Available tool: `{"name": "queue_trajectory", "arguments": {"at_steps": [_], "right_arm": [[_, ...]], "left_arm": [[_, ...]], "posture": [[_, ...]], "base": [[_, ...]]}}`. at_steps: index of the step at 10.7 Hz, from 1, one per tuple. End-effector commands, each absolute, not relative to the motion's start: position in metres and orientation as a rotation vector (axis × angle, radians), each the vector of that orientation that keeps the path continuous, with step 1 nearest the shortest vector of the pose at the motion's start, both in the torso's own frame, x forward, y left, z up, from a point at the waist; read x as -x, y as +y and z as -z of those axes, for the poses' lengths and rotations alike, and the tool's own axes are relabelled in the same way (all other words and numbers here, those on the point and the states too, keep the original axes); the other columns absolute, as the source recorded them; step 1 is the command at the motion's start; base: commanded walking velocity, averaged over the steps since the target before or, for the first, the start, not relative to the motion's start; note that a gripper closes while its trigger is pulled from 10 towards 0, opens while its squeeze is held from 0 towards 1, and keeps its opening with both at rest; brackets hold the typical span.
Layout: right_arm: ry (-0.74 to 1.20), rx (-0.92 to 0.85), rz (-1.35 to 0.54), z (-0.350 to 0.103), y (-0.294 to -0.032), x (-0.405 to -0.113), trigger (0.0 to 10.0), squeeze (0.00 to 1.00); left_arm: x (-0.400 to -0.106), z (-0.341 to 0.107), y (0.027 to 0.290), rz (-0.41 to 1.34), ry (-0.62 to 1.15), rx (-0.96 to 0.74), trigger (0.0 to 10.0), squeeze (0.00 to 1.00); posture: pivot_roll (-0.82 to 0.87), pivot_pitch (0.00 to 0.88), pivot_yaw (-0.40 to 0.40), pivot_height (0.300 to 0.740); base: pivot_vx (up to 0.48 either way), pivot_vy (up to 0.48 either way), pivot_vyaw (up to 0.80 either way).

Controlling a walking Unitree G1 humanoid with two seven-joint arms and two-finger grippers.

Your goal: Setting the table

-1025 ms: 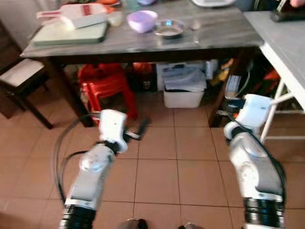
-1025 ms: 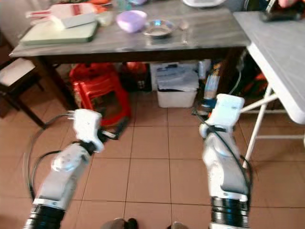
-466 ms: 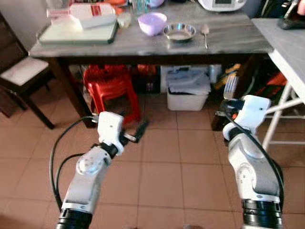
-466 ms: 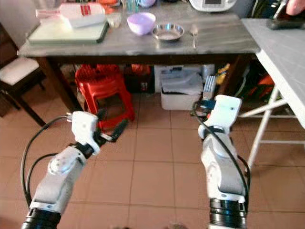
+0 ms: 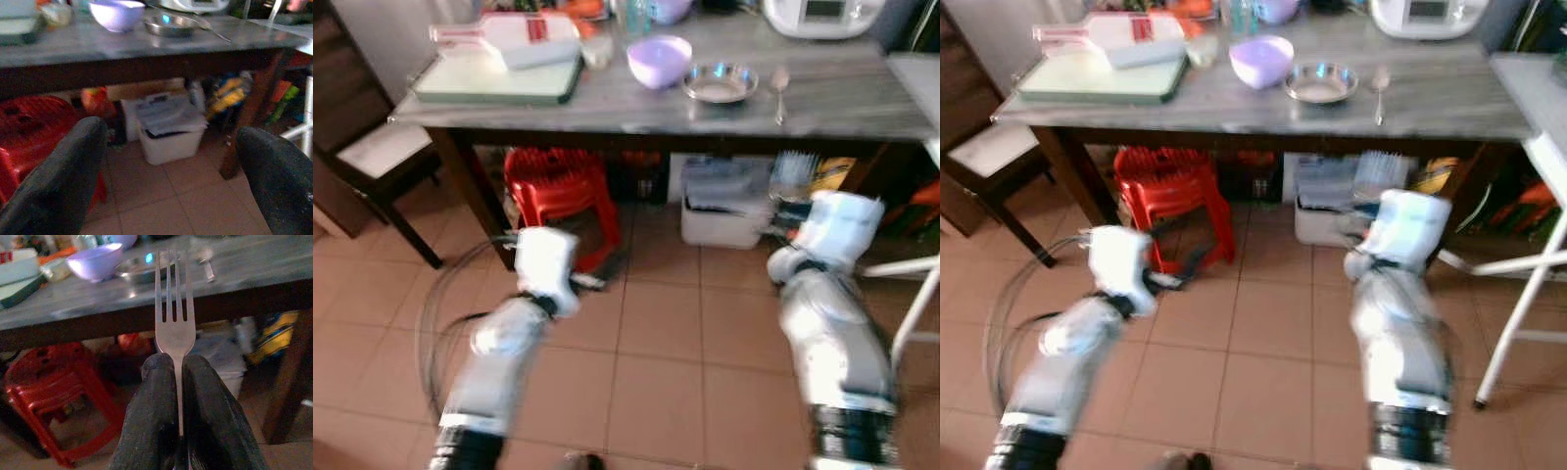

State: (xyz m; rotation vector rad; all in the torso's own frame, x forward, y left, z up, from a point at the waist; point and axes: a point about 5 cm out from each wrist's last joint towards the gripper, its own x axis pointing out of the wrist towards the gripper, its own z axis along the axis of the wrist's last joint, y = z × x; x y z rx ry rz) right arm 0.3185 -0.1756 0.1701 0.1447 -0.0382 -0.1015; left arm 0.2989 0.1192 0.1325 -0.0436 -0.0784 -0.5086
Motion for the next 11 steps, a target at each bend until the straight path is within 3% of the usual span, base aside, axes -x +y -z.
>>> {"name": "queue_trajectory", "arguments": {"at_steps": [1, 11], "right_arm": [[-0.055, -0.14, 0.134, -0.1737, -0.1864, -0.3166, 10.0, 0.0], [-0.036, -0.126, 0.16, -0.1707, -0.1907, -0.3167, 10.0, 0.0]], "left_arm": [[-0.2974, -0.1341, 0.1112, 0.544, -0.083, 0.048, 10.0, 0.0], [-0.295, -0.1323, 0.1077, 0.552, -0.07, 0.065, 10.0, 0.0]], "posture": [[-0.05, 0.149, 0.044, 0.74], [-0.05, 0.153, 0.037, 0.74]], "base": [[0.39, 0.0, 0.0], [0.386, 0.0, 0.0]]}}
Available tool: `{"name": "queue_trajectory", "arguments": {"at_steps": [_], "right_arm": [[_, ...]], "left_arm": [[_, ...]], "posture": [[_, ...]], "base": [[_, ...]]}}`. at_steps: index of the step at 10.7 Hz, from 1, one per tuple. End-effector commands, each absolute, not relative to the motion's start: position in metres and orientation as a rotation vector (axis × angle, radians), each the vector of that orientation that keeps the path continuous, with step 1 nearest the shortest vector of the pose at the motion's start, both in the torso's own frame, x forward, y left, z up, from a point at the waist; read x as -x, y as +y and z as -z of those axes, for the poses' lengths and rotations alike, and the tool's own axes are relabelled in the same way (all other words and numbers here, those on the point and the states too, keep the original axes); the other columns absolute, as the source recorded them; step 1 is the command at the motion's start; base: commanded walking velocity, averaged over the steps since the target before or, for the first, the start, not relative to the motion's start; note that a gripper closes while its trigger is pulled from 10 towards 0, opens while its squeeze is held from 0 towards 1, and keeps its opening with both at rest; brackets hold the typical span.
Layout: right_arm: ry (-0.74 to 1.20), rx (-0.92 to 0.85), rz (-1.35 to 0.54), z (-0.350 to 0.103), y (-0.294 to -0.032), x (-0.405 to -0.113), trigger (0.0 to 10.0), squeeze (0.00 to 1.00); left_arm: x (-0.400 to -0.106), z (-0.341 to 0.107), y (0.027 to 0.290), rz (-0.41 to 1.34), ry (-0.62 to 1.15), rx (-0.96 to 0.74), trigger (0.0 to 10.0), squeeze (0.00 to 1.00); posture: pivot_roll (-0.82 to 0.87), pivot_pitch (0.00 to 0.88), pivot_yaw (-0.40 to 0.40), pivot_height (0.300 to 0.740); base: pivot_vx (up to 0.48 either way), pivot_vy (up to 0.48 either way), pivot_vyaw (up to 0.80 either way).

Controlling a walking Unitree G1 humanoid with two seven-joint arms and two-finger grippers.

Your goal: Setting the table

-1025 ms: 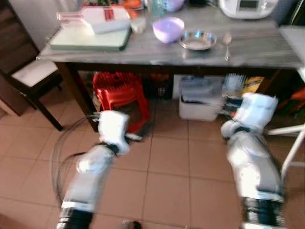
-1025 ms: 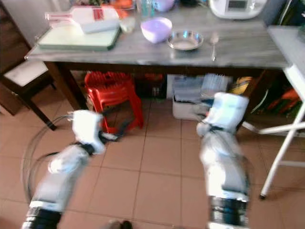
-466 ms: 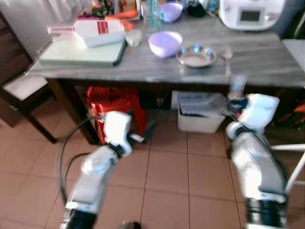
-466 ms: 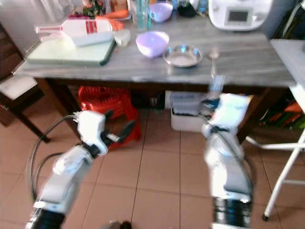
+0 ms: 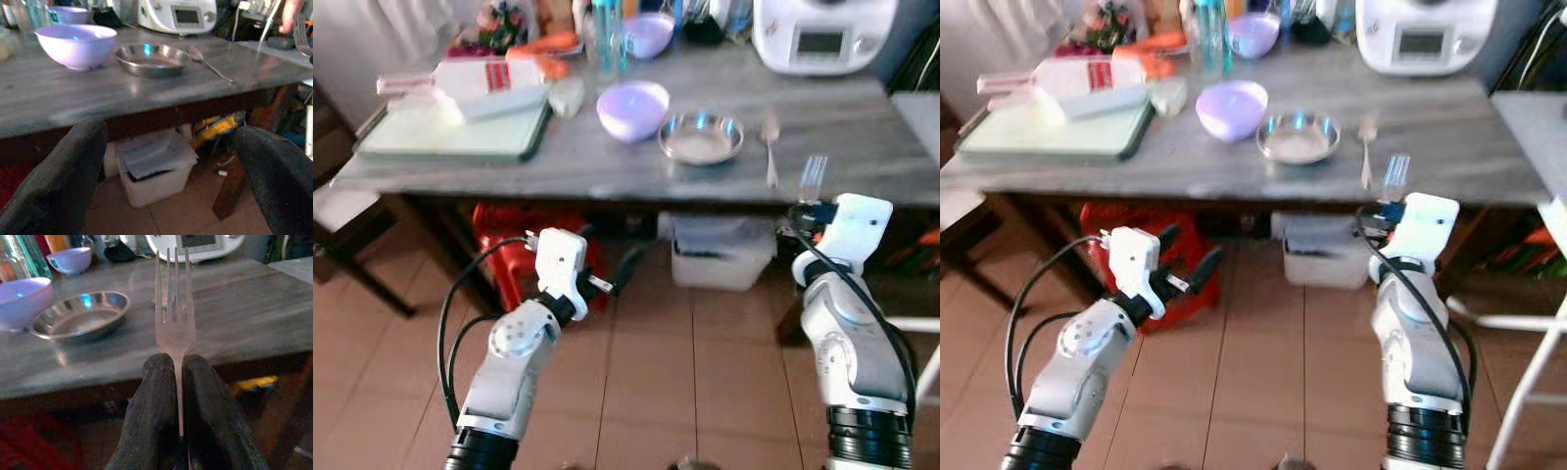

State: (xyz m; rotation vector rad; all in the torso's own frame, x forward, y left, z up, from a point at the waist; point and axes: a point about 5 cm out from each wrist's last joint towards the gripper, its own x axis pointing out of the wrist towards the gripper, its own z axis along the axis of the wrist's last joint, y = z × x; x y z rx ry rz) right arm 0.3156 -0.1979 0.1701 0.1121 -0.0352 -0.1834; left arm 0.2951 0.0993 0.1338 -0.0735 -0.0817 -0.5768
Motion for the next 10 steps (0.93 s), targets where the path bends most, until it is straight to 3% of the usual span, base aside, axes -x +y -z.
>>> {"name": "queue_trajectory", "arguments": {"at_steps": [1, 4, 10], "right_arm": [[-0.035, -0.126, 0.159, -0.1706, -0.1906, -0.3167, 10.0, 0.0], [-0.032, -0.127, 0.16, -0.1704, -0.1908, -0.3168, 10.0, 0.0], [-0.032, -0.128, 0.162, -0.1701, -0.1904, -0.3182, 10.0, 0.0]], "left_arm": [[-0.2966, -0.1302, 0.1093, 0.518, -0.051, 0.063, 10.0, 0.0], [-0.2972, -0.1307, 0.1081, 0.513, -0.044, 0.056, 10.0, 0.0], [-0.2982, -0.1325, 0.1082, 0.51, -0.049, 0.051, 10.0, 0.0]], "posture": [[-0.05, 0.153, 0.037, 0.74], [-0.05, 0.153, 0.037, 0.74], [-0.04, 0.143, 0.037, 0.74]], "base": [[0.0, 0.0, 0.0], [0.0, 0.0, 0.0], [0.0, -0.316, 0.0]]}}
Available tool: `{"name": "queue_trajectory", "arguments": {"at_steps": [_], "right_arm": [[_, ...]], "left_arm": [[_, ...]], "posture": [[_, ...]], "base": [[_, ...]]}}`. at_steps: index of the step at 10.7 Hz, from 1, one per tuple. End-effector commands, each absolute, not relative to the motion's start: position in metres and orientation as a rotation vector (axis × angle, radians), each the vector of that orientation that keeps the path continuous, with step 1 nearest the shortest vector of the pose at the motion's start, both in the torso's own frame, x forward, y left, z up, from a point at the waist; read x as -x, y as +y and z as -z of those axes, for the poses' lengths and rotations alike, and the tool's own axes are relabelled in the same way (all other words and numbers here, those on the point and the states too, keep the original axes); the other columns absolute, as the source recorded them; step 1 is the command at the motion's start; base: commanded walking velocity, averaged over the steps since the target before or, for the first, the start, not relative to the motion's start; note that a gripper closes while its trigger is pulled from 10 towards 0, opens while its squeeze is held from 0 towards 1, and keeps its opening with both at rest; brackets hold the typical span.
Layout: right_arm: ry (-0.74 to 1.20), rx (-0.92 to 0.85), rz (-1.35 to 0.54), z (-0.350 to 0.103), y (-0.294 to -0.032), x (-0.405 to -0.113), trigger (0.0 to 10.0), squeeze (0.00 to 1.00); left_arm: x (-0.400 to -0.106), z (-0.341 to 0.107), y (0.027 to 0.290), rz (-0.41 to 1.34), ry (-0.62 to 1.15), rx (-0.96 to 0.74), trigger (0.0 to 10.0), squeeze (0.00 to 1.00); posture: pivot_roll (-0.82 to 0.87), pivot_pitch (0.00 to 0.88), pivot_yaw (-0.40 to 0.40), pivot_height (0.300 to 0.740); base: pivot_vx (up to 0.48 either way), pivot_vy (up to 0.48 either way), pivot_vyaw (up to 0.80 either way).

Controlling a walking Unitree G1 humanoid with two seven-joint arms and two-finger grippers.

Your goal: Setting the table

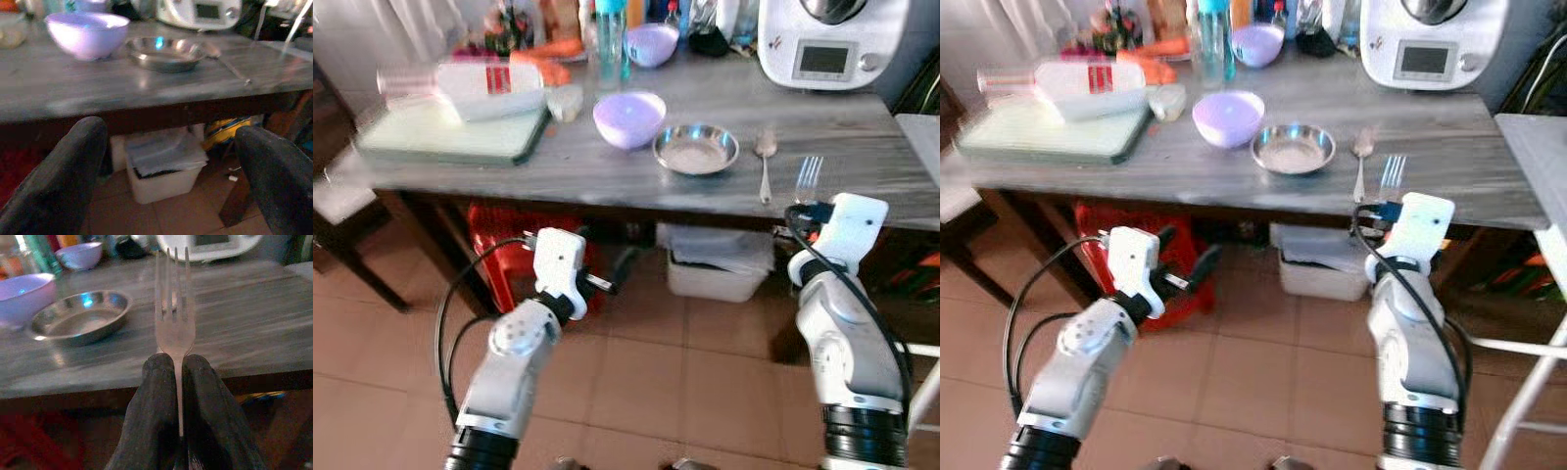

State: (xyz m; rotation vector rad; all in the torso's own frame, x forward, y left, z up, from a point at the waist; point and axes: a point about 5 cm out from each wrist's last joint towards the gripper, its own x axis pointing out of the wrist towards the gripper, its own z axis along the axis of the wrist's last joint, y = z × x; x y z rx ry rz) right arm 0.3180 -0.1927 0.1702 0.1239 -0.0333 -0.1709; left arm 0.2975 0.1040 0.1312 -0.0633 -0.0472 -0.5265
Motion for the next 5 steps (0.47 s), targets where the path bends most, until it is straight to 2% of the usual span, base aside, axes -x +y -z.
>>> {"name": "queue_trajectory", "arguments": {"at_steps": [1, 5], "right_arm": [[-0.033, -0.128, 0.162, -0.17, -0.1903, -0.3184, 10.0, 0.0], [-0.034, -0.127, 0.163, -0.1702, -0.1908, -0.3187, 10.0, 0.0]], "left_arm": [[-0.2986, -0.1328, 0.1082, 0.51, -0.052, 0.045, 10.0, 0.0], [-0.2973, -0.1368, 0.1069, 0.547, -0.069, 0.093, 10.0, 0.0]], "posture": [[-0.04, 0.142, 0.039, 0.74], [-0.04, 0.142, 0.039, 0.74]], "base": [[0.0, 0.0, 0.0], [0.0, 0.0, 0.0]]}}
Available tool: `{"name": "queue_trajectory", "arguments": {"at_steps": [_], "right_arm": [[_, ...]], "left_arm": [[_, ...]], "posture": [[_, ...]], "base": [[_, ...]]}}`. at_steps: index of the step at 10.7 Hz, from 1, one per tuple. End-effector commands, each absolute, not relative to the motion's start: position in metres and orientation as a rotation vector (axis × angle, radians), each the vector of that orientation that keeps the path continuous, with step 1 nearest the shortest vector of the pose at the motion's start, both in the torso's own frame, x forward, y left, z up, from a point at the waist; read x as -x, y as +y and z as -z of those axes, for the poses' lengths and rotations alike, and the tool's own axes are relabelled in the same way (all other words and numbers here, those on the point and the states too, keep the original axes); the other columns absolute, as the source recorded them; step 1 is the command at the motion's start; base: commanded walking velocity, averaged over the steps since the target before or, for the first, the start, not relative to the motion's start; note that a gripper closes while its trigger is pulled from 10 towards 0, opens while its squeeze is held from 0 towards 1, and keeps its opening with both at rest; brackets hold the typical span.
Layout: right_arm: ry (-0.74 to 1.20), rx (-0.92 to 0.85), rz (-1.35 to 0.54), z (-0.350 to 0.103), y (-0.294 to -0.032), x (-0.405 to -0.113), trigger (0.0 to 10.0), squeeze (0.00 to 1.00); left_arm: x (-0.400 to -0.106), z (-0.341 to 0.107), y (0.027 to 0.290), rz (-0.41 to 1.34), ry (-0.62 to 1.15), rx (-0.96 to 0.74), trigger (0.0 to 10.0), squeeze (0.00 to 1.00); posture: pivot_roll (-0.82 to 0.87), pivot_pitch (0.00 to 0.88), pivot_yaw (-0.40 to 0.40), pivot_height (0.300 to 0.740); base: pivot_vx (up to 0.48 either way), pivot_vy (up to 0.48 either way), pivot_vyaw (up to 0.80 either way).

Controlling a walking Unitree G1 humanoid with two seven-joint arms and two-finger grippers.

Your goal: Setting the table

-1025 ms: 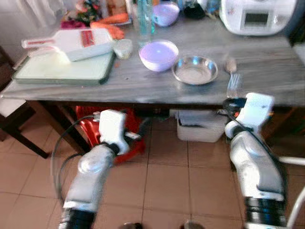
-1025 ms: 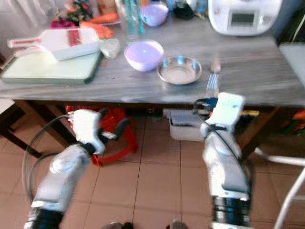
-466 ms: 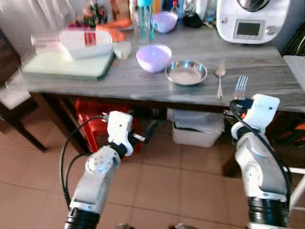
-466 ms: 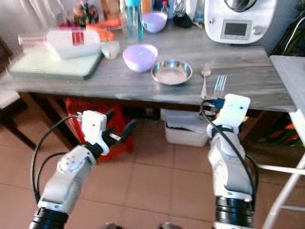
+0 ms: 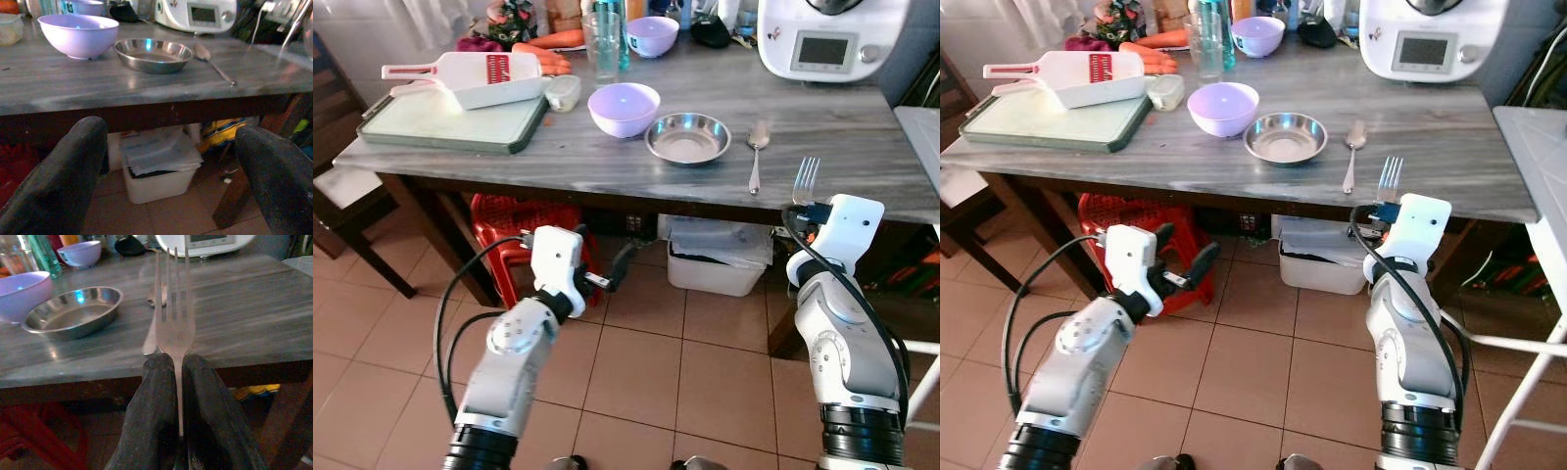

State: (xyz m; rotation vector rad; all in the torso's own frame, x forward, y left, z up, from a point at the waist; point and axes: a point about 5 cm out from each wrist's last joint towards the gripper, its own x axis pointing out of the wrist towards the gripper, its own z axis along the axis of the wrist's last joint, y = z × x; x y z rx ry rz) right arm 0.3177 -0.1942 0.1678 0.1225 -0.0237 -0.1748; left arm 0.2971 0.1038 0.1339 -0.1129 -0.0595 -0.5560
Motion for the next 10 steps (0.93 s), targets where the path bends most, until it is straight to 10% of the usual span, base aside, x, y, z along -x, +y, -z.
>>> {"name": "queue_trajectory", "arguments": {"at_steps": [1, 10], "right_arm": [[-0.034, -0.128, 0.164, -0.1702, -0.1906, -0.3187, 10.0, 0.0], [-0.026, -0.159, 0.17, -0.1693, -0.1912, -0.3187, 10.0, 0.0]], "left_arm": [[-0.2951, -0.1387, 0.1052, 0.58, -0.077, 0.112, 10.0, 0.0], [-0.2918, -0.138, 0.1033, 0.61, -0.073, 0.116, 10.0, 0.0]], "posture": [[-0.04, 0.142, 0.039, 0.74], [-0.04, 0.15, 0.038, 0.74]], "base": [[0.0, 0.0, 0.0], [0.355, 0.0, 0.0]]}}
